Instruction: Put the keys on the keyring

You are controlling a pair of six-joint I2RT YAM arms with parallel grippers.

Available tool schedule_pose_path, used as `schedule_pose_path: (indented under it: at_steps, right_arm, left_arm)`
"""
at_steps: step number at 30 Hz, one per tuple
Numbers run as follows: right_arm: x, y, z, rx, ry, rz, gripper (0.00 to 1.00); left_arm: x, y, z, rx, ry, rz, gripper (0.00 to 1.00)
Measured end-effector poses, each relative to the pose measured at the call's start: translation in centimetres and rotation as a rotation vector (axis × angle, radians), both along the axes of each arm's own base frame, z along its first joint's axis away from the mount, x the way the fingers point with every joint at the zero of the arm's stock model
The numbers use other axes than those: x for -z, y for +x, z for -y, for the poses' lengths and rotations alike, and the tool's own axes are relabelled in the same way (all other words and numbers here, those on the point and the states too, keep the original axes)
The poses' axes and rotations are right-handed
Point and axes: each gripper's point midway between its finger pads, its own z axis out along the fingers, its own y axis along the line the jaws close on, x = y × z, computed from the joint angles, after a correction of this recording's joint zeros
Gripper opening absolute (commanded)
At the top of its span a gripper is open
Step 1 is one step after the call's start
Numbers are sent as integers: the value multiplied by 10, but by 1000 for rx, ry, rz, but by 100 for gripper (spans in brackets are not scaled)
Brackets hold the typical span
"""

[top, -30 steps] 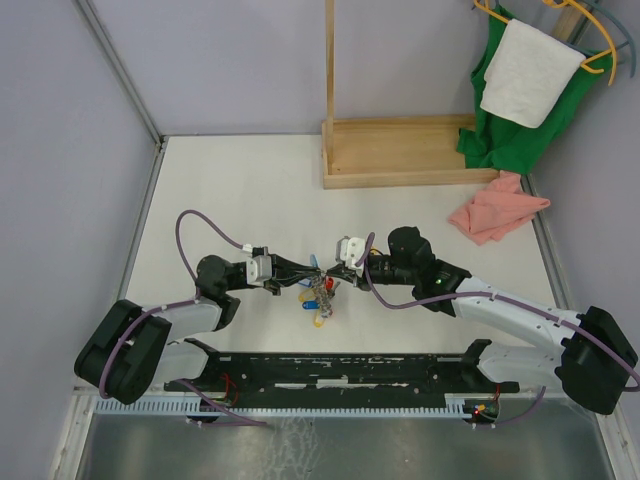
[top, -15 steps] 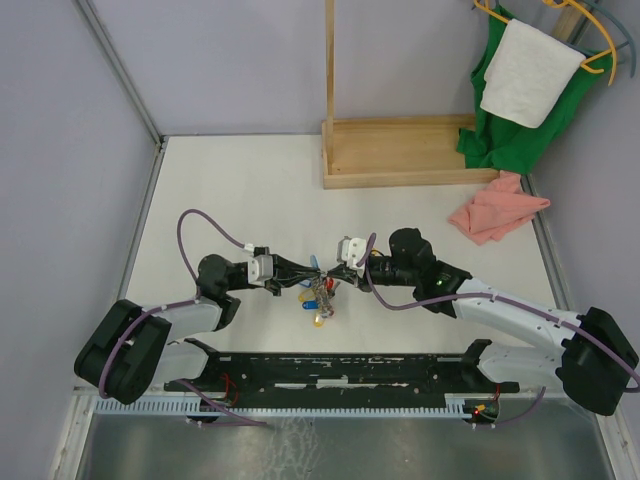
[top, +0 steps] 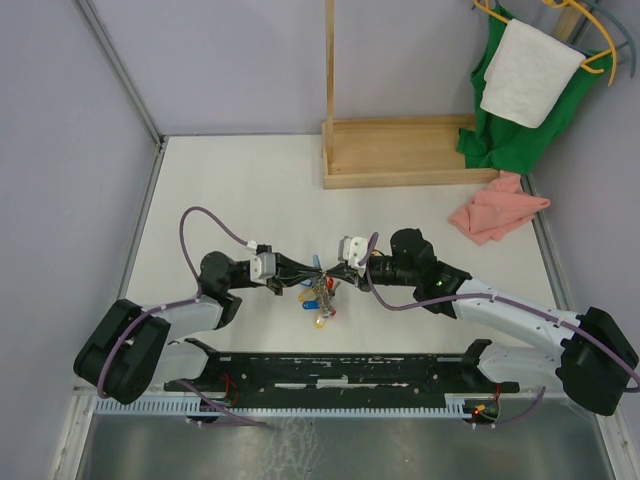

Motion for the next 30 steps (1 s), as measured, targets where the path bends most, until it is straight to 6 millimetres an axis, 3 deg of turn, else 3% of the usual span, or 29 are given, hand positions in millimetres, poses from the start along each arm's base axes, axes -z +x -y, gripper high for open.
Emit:
schedule_pose_path:
  at_steps: [6, 14, 19, 24, 30]
  right_arm:
    - [2, -1, 2, 1, -10, -6, 1]
    - [-5, -3, 3, -10, 2, 22, 33]
    - [-14, -4, 5, -14, 16, 52, 44]
    - [-15, -4, 11, 1, 8, 72, 45]
    - [4, -1, 14, 10, -28, 41, 43]
  left_arm:
    - [3, 1, 1, -4, 20, -6, 3]
    - [5, 3, 0, -29, 39, -17, 3]
    - [6, 5, -1, -48, 35, -19, 3]
    - [8, 5, -1, -54, 35, -21, 3]
    - [6, 5, -2, -55, 27, -9, 3]
